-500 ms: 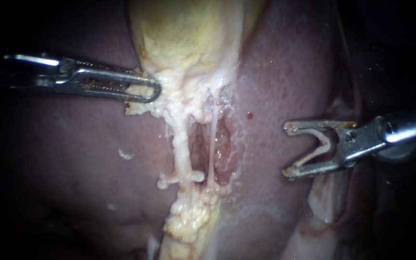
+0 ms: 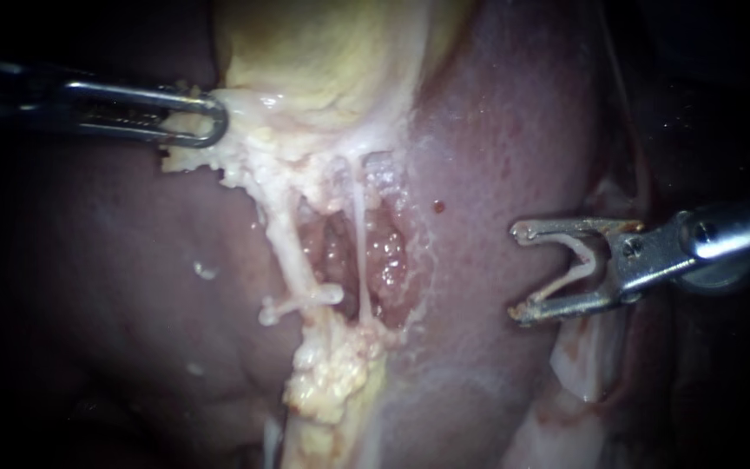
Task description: Clipping second clip left tube
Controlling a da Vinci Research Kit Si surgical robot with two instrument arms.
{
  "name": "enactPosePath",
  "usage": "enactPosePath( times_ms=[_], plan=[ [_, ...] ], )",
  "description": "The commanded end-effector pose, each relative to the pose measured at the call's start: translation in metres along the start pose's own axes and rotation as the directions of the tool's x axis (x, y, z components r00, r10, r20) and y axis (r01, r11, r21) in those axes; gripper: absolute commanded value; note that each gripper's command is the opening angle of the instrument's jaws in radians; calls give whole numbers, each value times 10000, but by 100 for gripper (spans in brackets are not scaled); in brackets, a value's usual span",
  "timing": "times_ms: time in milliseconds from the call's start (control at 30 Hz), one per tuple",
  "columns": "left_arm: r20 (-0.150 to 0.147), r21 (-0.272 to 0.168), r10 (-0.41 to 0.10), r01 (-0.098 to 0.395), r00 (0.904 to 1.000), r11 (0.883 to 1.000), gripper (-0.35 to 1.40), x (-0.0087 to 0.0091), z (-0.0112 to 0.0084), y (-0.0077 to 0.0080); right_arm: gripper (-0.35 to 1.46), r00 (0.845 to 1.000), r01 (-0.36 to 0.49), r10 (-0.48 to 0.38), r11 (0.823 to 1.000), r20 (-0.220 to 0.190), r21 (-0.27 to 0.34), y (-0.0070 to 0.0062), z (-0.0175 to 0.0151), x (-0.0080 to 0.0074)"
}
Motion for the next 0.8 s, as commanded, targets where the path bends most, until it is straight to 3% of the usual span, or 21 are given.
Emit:
enactPosePath(
  times_ms=[33,133,267,367,500,600,800],
  plan=[
    [-20,-5,-1,1,10000,10000,-35,-1,0,1,50,10000,0,0,10000,-9,63,0,1,1],
    [-32,15,0,0,10000,10000,-35,-2,2,3,50,9999,89,-83,9986,-112,530,-1,6,7],
    [-40,28,-5,5,10000,10000,-35,-3,2,5,49,9979,-506,549,9921,-350,1145,-4,23,21],
    [-46,37,-9,9,10000,10000,-35,-3,2,7,49,9899,-1224,1315,9813,-530,1483,-5,40,34],
    [-70,75,-9,10,10000,10000,-35,-4,3,8,49,9701,-1887,2142,9615,-1145,1998,-6,66,47],
    [-74,83,-11,12,10000,10000,-35,-4,4,9,49,9561,-2157,2536,9482,-1466,2333,-5,86,51],
    [-61,62,-13,14,10000,10000,-35,-5,4,10,47,9440,-2313,2840,9326,-1679,2770,5,125,46]
  ],
)
